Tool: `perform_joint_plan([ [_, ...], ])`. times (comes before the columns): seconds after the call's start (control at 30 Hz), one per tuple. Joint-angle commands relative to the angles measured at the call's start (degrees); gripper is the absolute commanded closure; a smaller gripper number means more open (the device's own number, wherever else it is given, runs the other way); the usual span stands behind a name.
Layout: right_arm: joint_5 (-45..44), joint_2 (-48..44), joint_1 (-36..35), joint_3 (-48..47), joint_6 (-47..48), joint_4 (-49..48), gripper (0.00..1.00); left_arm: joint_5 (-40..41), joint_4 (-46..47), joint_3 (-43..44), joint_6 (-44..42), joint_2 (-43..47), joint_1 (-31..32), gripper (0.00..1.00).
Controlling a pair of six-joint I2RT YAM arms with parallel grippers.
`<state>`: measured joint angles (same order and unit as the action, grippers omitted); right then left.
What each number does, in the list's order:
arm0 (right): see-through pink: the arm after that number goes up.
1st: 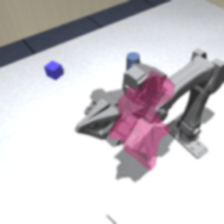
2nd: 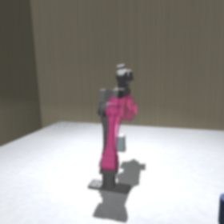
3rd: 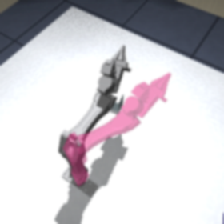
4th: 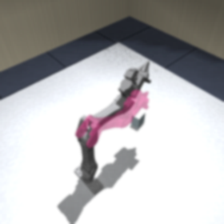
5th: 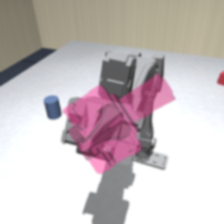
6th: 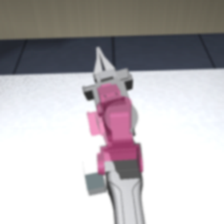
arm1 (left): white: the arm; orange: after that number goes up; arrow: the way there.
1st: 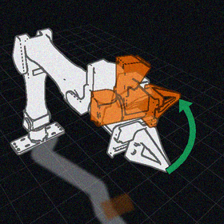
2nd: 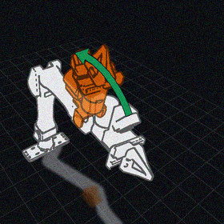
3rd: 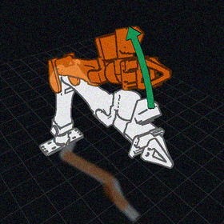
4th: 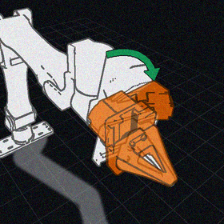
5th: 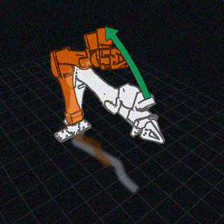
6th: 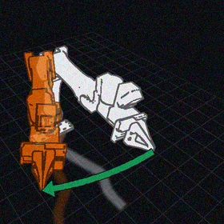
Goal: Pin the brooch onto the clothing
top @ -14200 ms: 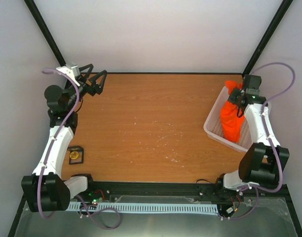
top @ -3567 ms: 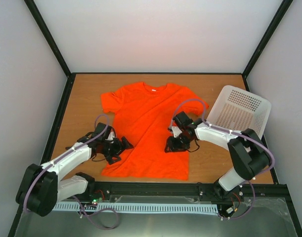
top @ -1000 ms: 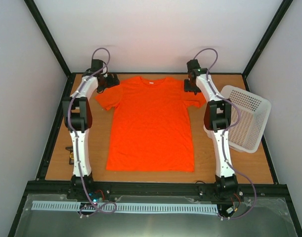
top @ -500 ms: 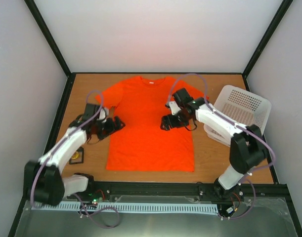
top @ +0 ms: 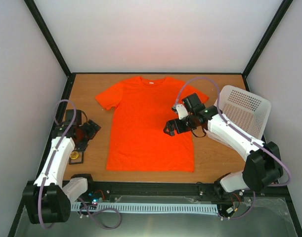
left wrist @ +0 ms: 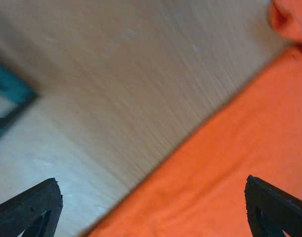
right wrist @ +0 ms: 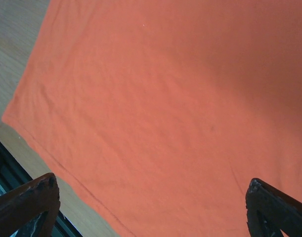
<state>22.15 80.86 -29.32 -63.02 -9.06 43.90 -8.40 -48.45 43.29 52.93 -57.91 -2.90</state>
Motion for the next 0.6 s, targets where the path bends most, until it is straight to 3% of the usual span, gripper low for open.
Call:
perform_joint_plan([
  [0.0, -0.65, -2.06, -0.03, 1.59, 1.7, -0.04, 0.0, 12.88, -11.8, 5.7, 8.38, 1.22, -4.82, 0.0],
  [0.23, -1.79, -2.85, -0.01, 2.9, 0.87, -0.71, 0.0, 15.52, -22.9, 8.73, 22.07, -2.57, -8.87, 0.0],
  [0.57, -3.49, -1.63, 0.05, 3.01, 1.23, -0.82, 0.0, 8.56, -14.65, 5.34, 17.74, -7.94, -19.99, 0.1],
])
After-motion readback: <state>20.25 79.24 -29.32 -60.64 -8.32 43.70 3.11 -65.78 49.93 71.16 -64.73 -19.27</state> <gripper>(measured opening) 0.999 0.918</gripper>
